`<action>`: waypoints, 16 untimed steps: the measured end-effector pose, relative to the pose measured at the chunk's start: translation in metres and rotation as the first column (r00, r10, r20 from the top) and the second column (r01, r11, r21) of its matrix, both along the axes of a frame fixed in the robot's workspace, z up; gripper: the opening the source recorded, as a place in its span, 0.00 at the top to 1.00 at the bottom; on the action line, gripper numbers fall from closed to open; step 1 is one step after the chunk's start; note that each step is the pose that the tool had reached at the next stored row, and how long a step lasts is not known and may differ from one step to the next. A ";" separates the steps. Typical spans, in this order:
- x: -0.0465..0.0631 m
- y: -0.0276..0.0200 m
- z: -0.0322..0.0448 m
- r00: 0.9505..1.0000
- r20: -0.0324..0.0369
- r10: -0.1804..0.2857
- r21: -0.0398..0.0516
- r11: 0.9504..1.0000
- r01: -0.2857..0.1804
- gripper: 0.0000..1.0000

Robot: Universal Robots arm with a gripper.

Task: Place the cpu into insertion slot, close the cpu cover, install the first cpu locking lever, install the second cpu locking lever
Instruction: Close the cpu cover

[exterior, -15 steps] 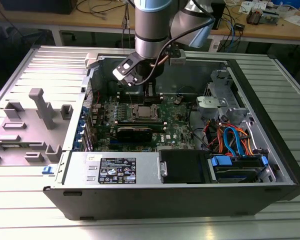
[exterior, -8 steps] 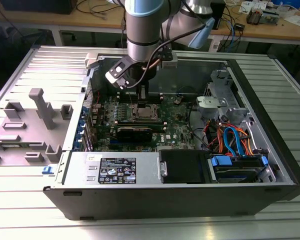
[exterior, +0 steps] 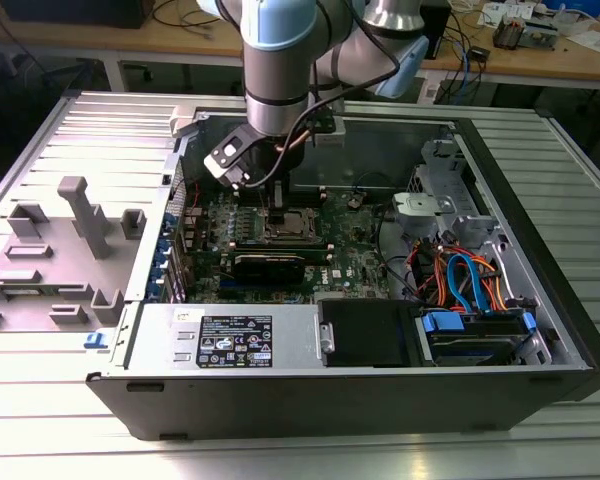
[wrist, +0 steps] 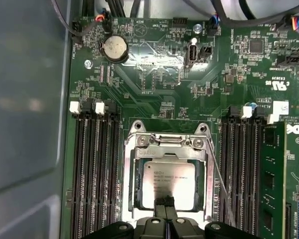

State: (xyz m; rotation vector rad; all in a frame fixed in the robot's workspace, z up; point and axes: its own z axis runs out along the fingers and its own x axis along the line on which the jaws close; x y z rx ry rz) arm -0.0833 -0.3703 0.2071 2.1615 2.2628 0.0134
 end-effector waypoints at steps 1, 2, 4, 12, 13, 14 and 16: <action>0.000 0.0000 0.0000 1.000 0.000 0.000 0.000 1.000 0.000 0.89; 0.000 0.0000 0.0001 1.000 0.000 0.000 0.000 1.000 0.000 0.89; 0.000 0.0000 0.0038 1.000 0.000 0.000 0.000 1.000 0.000 0.89; 0.018 0.0000 0.0046 1.000 0.000 0.000 -0.001 1.000 0.000 0.89; 0.020 0.0000 0.0045 1.000 0.000 0.000 -0.001 1.000 0.000 0.89; 0.022 0.0000 0.0045 1.000 0.000 0.000 -0.001 1.000 0.000 0.89; 0.022 0.0000 0.0046 1.000 0.000 0.000 -0.001 1.000 0.000 0.89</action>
